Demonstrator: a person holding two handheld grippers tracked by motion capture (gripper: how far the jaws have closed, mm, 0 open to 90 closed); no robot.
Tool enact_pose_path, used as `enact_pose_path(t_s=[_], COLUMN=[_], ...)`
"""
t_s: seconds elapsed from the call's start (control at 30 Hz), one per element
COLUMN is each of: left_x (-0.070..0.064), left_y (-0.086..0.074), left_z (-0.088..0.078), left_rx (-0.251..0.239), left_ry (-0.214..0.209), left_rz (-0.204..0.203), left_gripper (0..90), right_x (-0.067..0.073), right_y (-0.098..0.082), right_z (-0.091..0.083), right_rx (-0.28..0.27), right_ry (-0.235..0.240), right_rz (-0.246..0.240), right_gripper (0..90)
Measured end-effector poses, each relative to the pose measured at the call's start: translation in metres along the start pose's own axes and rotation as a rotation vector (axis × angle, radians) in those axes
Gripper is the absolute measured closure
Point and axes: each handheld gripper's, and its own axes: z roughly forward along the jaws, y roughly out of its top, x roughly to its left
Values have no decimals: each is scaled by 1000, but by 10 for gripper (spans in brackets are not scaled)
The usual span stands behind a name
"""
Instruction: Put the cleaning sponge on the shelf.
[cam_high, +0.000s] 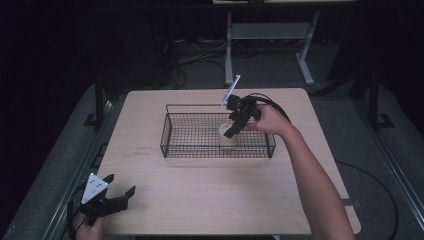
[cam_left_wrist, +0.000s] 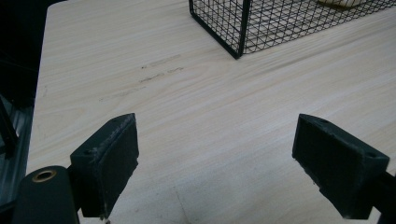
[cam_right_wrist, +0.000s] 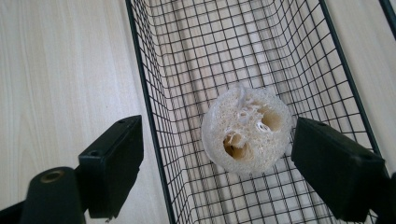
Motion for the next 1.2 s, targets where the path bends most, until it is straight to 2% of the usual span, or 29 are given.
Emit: enact_pose_path(t_s=[0.4, 0.7, 1.0, 1.2], left_x=[0, -1, -1, -2], left_y=[0, 0, 0, 0], left_z=[0, 0, 0, 1], left_rx=[1, -1, -2, 3], left_ry=[-1, -3, -3, -5], left_rz=[1, 2, -1, 3], left_gripper=[137, 137, 137, 137], right_x=[9, 22, 31, 43], right_y=[-10, -13, -22, -33], right_z=[-8, -18, -19, -22], right_rx=[1, -22, -18, -24], right_ry=[5, 5, 7, 2], right_rz=[1, -24, -30, -30], right_gripper=[165, 165, 165, 165])
